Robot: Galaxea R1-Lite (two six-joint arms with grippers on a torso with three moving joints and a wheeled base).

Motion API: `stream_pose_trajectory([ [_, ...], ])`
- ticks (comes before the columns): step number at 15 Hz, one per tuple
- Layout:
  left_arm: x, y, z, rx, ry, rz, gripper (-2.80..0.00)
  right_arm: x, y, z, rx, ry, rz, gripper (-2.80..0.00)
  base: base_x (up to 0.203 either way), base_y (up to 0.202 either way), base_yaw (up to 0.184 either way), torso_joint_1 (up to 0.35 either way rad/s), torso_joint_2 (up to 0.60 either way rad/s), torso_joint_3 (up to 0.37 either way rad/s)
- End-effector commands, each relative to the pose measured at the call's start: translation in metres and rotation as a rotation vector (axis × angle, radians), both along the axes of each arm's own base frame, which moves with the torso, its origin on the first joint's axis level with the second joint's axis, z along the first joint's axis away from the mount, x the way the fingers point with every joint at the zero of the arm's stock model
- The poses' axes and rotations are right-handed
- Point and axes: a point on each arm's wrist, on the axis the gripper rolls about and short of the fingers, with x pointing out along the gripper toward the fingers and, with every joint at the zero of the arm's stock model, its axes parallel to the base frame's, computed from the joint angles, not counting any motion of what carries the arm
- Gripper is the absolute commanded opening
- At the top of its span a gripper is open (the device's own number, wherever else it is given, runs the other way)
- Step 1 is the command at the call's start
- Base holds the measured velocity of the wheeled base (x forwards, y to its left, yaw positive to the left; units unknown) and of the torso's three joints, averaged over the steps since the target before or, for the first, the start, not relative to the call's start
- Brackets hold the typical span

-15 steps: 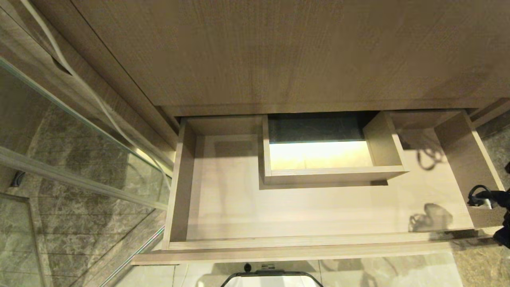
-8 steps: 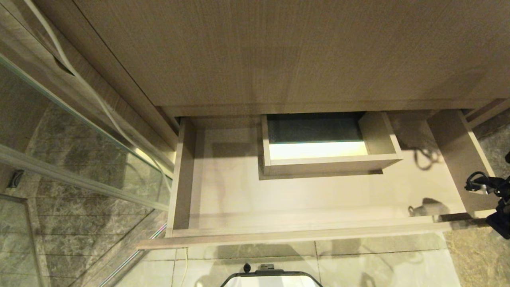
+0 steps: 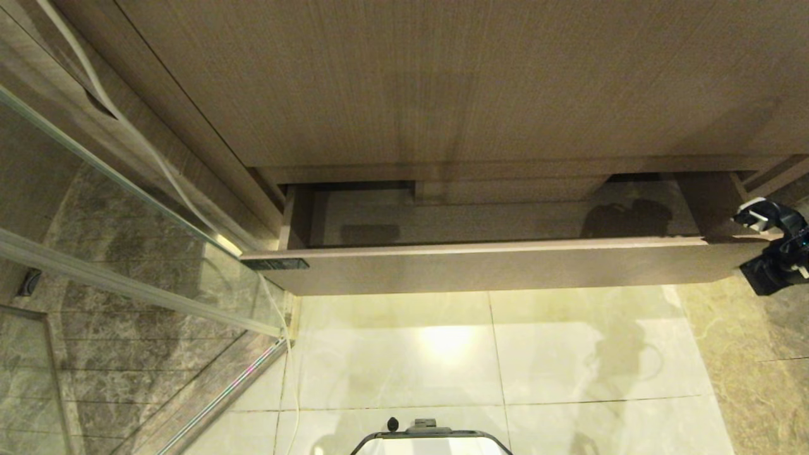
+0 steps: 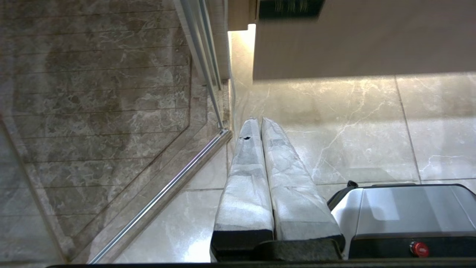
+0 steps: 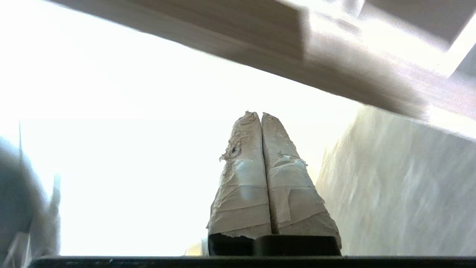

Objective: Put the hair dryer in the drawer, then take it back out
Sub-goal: Close the drawer

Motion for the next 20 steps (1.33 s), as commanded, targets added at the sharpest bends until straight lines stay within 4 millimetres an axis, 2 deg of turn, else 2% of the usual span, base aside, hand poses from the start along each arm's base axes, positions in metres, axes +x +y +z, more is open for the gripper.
stream_pose_trajectory([
  [1,0.0,0.0,0.0,0.0,0.002,0.0,-2.8,0.01,0.006,0.021,-0.043,-0.159,0.055,-2.8,0.0,0.0,0.0,0.0,0.0,0.0],
  [3,0.0,0.0,0.0,0.0,0.001,-0.001,-2.8,0.013,0.008,0.032,-0.06,-0.242,0.084,-2.8,0.0,0.0,0.0,0.0,0.0,0.0],
  [5,0.0,0.0,0.0,0.0,0.001,0.0,-2.8,0.01,0.01,0.037,-0.06,-0.252,0.081,-2.8,0.0,0.0,0.0,0.0,0.0,0.0],
  [8,0.0,0.0,0.0,0.0,0.0,0.0,-2.8,0.003,0.013,0.034,-0.037,-0.208,0.078,-2.8,0.0,0.0,0.0,0.0,0.0,0.0],
  [12,0.0,0.0,0.0,0.0,0.001,0.001,-2.8,-0.02,0.025,0.037,0.009,-0.128,0.07,-2.8,0.0,0.0,0.0,0.0,0.0,0.0],
  [15,0.0,0.0,0.0,0.0,0.001,-0.001,-2.8,-0.064,0.048,0.051,0.039,-0.107,0.056,-2.8,0.0,0.0,0.0,0.0,0.0,0.0],
  [17,0.0,0.0,0.0,0.0,0.001,0.001,-2.8,-0.105,0.07,0.064,0.044,-0.116,0.055,-2.8,0.0,0.0,0.0,0.0,0.0,0.0],
  [20,0.0,0.0,0.0,0.0,0.002,0.0,-2.8,-0.161,0.101,0.072,0.04,-0.159,0.064,-2.8,0.0,0.0,0.0,0.0,0.0,0.0],
])
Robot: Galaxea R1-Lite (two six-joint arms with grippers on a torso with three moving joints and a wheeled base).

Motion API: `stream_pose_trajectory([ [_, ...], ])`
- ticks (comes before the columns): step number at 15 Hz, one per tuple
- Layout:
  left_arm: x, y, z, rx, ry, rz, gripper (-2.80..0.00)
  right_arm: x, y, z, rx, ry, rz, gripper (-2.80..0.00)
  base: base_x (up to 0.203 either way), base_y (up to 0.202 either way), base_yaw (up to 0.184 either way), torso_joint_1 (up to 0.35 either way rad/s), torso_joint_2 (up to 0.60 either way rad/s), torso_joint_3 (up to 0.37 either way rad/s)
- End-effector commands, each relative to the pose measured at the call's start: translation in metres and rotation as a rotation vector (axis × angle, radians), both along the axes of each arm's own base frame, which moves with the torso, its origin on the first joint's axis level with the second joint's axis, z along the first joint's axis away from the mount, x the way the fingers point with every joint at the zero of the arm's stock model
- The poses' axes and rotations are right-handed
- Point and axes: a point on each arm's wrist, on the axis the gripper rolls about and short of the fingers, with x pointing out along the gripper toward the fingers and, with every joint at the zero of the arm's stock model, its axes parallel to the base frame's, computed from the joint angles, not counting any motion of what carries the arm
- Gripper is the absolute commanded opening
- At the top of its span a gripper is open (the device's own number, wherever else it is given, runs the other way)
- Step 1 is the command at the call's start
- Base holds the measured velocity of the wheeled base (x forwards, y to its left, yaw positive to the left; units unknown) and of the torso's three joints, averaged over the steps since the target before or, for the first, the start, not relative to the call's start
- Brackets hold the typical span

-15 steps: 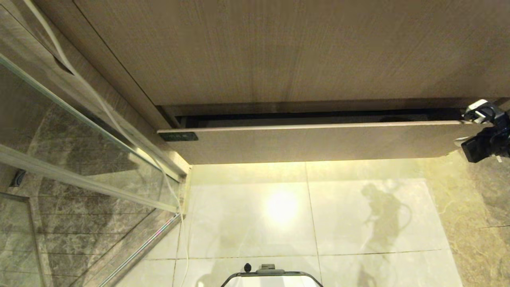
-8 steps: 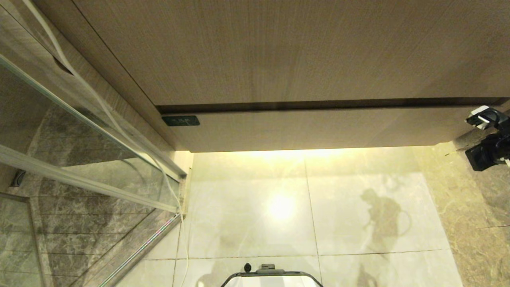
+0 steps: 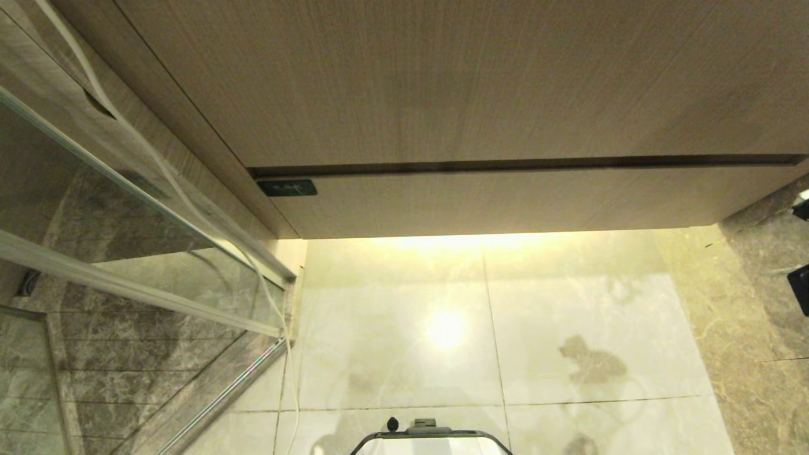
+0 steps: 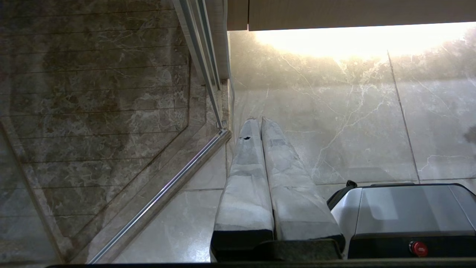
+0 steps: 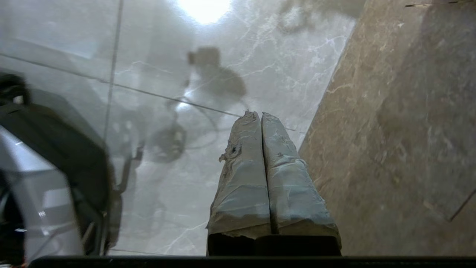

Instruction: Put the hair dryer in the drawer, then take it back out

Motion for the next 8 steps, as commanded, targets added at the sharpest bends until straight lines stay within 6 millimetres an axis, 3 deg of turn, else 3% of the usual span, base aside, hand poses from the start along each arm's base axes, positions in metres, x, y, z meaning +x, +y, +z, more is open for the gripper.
stream_pose_trajectory([
  [1,0.0,0.0,0.0,0.0,0.002,0.001,-2.8,-0.066,0.035,0.021,-0.04,-0.122,0.008,-2.8,0.0,0.0,0.0,0.0,0.0,0.0],
  [5,0.0,0.0,0.0,0.0,0.002,-0.001,-2.8,-0.15,0.085,-0.017,0.075,-0.19,0.074,-2.8,0.0,0.0,0.0,0.0,0.0,0.0],
  [8,0.0,0.0,0.0,0.0,0.001,-0.001,-2.8,-0.2,0.102,-0.059,0.166,-0.283,0.14,-2.8,0.0,0.0,0.0,0.0,0.0,0.0],
])
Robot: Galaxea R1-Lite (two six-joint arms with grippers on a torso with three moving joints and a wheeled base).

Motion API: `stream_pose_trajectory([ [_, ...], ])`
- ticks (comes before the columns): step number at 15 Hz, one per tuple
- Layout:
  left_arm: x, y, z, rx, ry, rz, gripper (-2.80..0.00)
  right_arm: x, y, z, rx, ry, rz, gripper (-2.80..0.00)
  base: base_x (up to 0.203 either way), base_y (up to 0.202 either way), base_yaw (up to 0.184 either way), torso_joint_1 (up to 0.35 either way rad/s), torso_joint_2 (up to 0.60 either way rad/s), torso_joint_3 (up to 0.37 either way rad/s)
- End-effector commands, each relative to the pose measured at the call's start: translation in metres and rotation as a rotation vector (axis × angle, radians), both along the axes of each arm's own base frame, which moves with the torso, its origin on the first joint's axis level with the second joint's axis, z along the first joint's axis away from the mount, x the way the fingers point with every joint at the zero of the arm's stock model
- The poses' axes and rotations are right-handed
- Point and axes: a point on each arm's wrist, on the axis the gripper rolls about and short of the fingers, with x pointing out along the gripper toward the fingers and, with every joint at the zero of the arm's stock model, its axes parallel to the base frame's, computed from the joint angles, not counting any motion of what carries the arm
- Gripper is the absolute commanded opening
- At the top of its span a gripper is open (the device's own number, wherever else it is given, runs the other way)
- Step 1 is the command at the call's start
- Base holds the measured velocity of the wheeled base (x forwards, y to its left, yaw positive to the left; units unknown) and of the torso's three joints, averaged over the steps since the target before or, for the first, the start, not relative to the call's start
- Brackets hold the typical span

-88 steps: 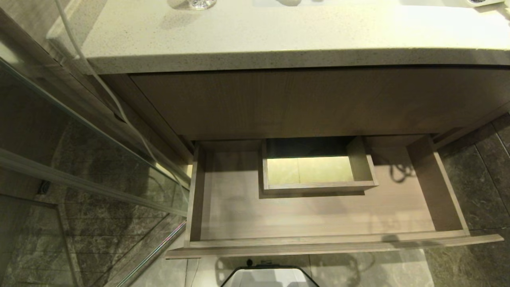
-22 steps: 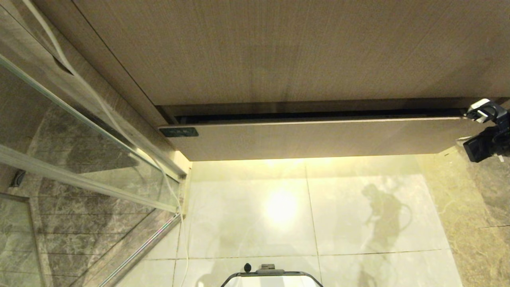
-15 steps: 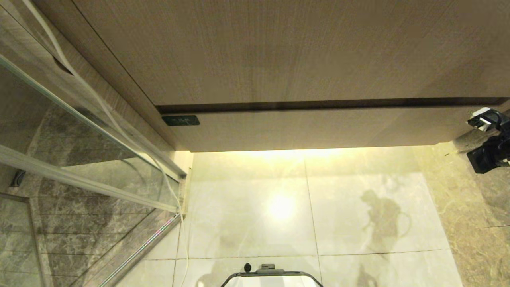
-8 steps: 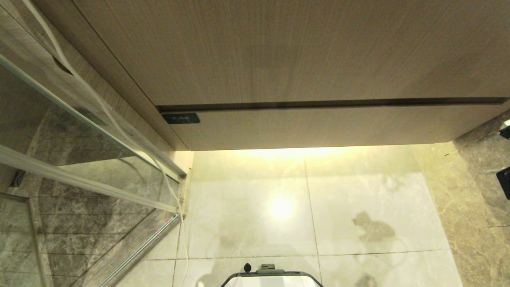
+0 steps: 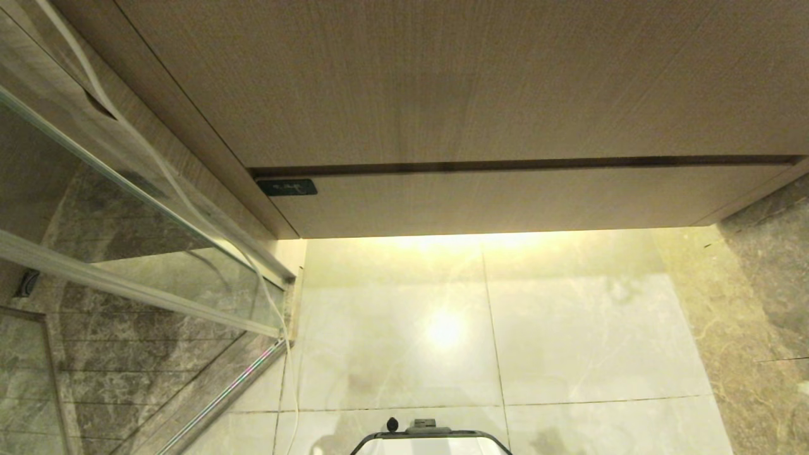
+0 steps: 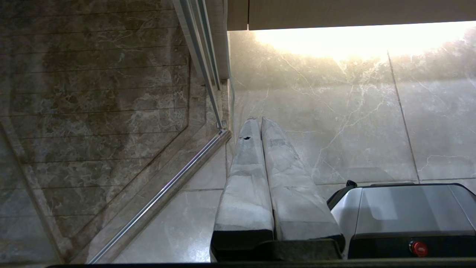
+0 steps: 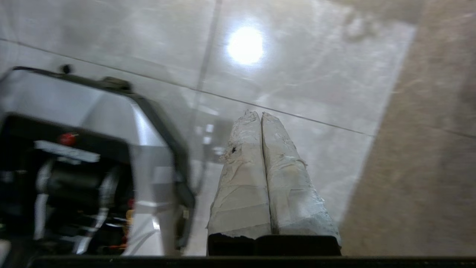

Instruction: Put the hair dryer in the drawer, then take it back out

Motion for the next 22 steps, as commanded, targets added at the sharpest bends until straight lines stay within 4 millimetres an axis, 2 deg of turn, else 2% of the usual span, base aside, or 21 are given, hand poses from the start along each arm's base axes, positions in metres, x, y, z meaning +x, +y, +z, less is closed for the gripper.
stream_pose_trajectory([
  [1,0.0,0.0,0.0,-0.001,-0.001,-0.001,-2.8,-0.049,0.012,-0.037,0.022,-0.137,0.056,-2.8,0.0,0.0,0.0,0.0,0.0,0.0],
  [3,0.0,0.0,0.0,-0.001,0.002,0.0,-2.8,-0.06,0.012,-0.059,0.079,-0.135,0.145,-2.8,0.0,0.0,0.0,0.0,0.0,0.0],
  [9,0.0,0.0,0.0,-0.001,0.001,0.0,-2.8,-0.089,0.012,-0.083,0.172,-0.388,0.159,-2.8,0.0,0.0,0.0,0.0,0.0,0.0],
  [11,0.0,0.0,0.0,-0.001,0.001,0.0,-2.8,-0.083,0.012,-0.089,0.194,-0.442,0.145,-2.8,0.0,0.0,0.0,0.0,0.0,0.0],
  [13,0.0,0.0,0.0,-0.001,0.001,0.0,-2.8,-0.08,0.008,-0.092,0.162,-0.466,-0.04,-2.8,0.0,0.0,0.0,0.0,0.0,0.0],
  [14,0.0,0.0,0.0,-0.001,0.001,0.0,-2.8,-0.08,0.007,-0.097,0.14,-0.414,-0.097,-2.8,0.0,0.0,0.0,0.0,0.0,0.0],
  [22,0.0,0.0,0.0,0.001,-0.001,-0.001,-2.8,-0.076,0.006,-0.104,0.242,-0.437,-0.137,-2.8,0.0,0.0,0.0,0.0,0.0,0.0],
])
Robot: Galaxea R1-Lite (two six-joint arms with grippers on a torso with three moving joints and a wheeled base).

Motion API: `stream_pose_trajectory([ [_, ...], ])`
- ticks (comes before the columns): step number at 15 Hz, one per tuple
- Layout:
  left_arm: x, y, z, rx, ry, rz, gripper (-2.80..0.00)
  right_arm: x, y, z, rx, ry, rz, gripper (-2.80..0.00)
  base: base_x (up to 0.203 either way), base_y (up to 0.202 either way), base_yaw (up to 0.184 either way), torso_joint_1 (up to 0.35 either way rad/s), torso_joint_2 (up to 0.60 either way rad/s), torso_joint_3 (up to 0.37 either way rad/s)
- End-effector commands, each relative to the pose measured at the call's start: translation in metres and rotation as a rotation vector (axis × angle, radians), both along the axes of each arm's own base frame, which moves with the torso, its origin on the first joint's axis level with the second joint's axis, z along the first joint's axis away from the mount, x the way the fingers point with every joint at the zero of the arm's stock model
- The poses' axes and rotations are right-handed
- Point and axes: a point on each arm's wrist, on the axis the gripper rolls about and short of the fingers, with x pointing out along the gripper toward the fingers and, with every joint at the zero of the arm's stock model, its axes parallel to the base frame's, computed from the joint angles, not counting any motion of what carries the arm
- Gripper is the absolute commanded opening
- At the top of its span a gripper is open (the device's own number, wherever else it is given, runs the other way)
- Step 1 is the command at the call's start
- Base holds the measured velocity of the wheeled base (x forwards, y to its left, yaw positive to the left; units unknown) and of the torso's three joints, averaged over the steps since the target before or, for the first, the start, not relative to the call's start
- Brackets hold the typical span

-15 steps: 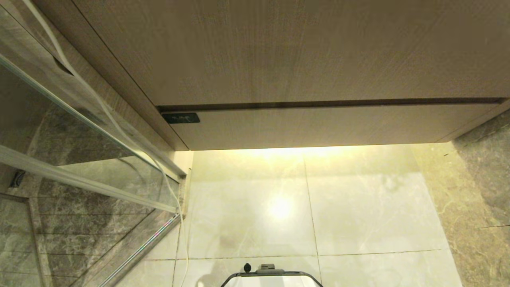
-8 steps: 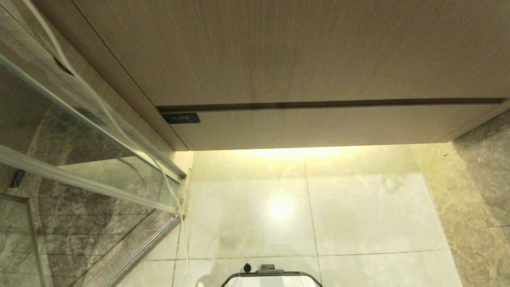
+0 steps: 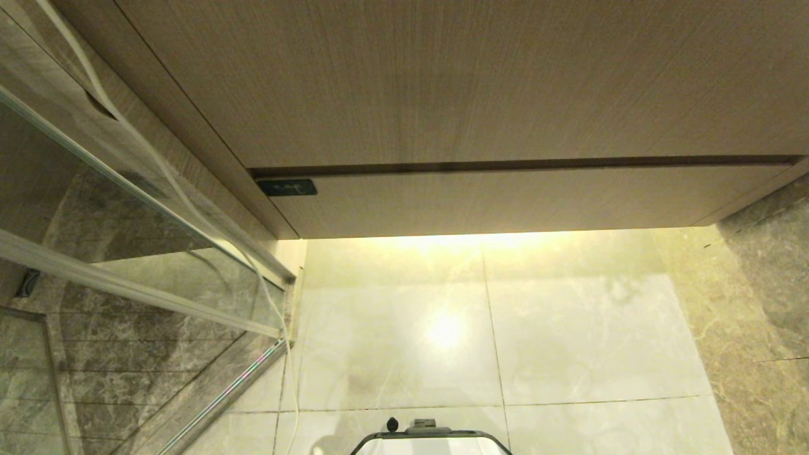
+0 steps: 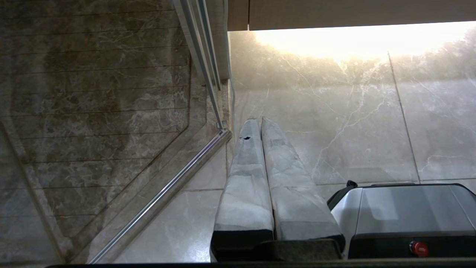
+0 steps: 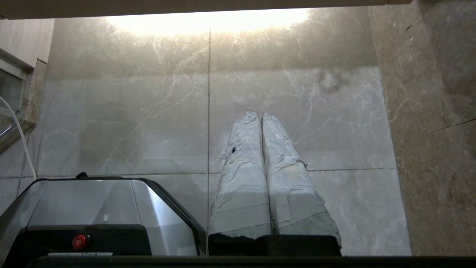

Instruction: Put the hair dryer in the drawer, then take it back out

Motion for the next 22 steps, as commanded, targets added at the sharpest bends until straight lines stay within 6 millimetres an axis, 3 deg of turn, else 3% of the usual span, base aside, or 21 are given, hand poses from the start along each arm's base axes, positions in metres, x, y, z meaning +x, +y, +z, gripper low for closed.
stream_pose_trajectory([
  [1,0.0001,0.0,0.0,-0.001,0.001,0.001,-2.8,0.0004,0.0001,-0.001,-0.022,0.006,0.005,-2.8,0.0,0.0,0.0,0.0,0.0,0.0],
  [22,0.0,0.0,0.0,-0.001,-0.001,0.002,-2.8,0.0005,-0.0001,-0.0006,0.033,0.006,-0.005,-2.8,0.0,0.0,0.0,0.0,0.0,0.0],
])
